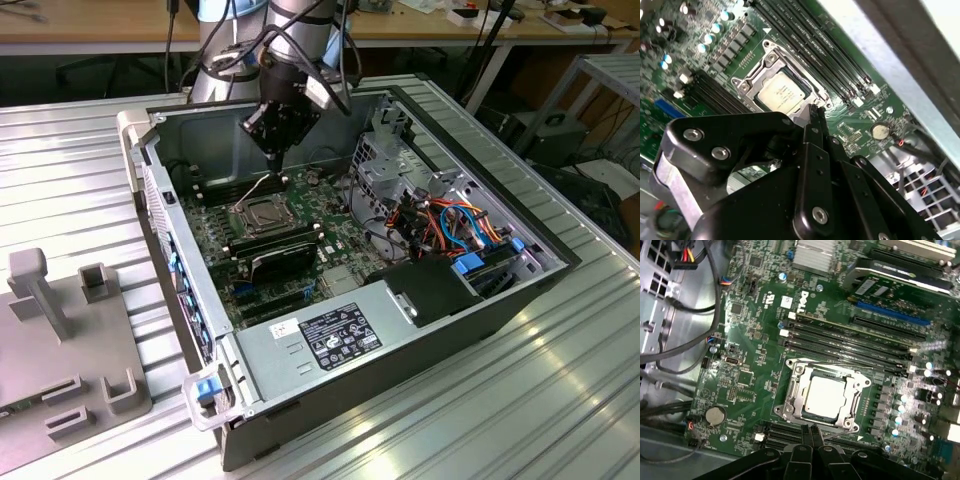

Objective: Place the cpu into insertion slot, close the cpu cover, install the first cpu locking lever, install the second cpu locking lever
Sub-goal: 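Install the first cpu locking lever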

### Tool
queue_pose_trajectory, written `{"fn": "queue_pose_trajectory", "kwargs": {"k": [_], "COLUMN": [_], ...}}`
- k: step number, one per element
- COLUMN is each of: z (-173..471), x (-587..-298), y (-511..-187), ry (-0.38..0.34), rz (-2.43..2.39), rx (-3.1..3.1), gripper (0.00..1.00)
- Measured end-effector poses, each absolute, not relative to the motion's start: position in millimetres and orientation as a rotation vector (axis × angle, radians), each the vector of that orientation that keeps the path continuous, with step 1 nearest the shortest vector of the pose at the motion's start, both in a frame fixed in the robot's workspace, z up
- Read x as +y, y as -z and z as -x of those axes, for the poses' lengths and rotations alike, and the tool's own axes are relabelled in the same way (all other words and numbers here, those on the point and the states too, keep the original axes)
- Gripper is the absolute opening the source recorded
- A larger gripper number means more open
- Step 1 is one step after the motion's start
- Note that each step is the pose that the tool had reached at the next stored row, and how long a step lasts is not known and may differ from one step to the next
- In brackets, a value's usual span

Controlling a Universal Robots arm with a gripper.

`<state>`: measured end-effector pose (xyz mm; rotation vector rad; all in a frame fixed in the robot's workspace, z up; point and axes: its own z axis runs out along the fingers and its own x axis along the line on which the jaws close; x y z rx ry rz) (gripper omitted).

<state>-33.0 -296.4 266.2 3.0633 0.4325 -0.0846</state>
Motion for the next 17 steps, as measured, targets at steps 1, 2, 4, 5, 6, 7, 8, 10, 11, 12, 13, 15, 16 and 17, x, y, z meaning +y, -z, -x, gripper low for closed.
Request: {"fn": "queue_pose_trajectory", "kwargs": {"k": [1,2,4,5,6,7,8,10,11,12,13,15,16,17], "z": [33,33,33,33,33,33,33,33,33,33,33,33,33,33], "x": [-296,-296,-296,-296,-296,-296,-296,-296,-296,-296,-296,-296,-296,-296], "y": [-265,-265,-265,-265,-265,-265,-266,-269,-273,-274,-276,-278,-278,-278], "ry": [0.084,0.083,0.083,0.083,0.083,0.083,0.083,0.084,0.083,0.084,0.084,0.084,0.084,0.084], "rz": [-3.058,-3.052,-3.050,-3.050,-3.050,-3.051,-3.051,-3.050,-3.049,-3.049,-3.048,-3.048,-3.048,-3.048], "rx": [0.464,0.496,0.511,0.511,0.510,0.507,0.505,0.504,0.503,0.503,0.503,0.503,0.503,0.503], "gripper": [0.11,0.11,0.11,0.11,0.11,0.11,0.11,0.11,0.11,0.11,0.11,0.11,0.11,0.11]}}
